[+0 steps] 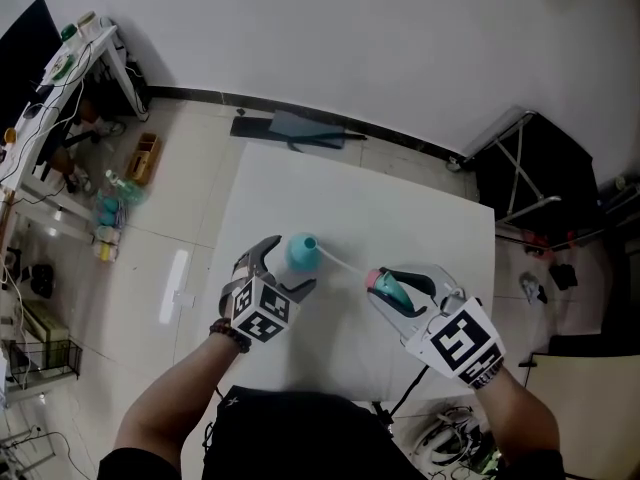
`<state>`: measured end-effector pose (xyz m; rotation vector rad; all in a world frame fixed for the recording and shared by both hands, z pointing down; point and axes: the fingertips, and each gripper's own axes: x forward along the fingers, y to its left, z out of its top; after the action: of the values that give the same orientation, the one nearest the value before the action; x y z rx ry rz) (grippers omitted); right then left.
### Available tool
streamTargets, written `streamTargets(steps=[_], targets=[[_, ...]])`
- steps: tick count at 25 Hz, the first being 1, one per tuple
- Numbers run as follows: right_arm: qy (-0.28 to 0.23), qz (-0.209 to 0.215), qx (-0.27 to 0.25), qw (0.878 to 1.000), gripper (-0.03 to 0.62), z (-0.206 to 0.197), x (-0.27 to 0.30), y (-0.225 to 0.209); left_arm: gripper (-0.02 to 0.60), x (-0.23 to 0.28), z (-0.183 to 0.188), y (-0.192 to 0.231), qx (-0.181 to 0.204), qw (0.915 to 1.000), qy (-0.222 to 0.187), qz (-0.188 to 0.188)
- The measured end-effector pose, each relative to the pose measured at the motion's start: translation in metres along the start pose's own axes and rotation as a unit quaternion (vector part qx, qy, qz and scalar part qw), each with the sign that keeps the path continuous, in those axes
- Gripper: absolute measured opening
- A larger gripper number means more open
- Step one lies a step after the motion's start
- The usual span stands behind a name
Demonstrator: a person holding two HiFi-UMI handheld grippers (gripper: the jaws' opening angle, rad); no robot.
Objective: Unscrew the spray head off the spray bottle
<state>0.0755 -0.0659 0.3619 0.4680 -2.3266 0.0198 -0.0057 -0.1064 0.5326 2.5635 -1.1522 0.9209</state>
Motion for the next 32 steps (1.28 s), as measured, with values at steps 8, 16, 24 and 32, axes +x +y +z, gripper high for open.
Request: streamTargets(steps=[8,16,24,32], targets=[[0.011,0.002,0.003,1.000,0.117,0.006,0.008,-0.003,0.483,0.026,-0.013,-0.001,-0.009,0.9996,0.020,-0.019],[0.023,0.006,0.003,1.000,0.117,0.007,0.015,-0.001,0.483,0.039,-0.024,0.000,-0.015,0.9990,0.033,-0.026],[0.031,0.005,0.005,0.999,0.117,0.006,0.018,-0.001,0.479,0.048,-0.027,0.000,-0.014,0.9988,0.036,-0.029],[0.036,0.006,0.006,0.999,0.117,0.006,0.019,-0.003,0.420,0.053,-0.030,-0.001,-0.008,0.9984,0.045,-0.033]])
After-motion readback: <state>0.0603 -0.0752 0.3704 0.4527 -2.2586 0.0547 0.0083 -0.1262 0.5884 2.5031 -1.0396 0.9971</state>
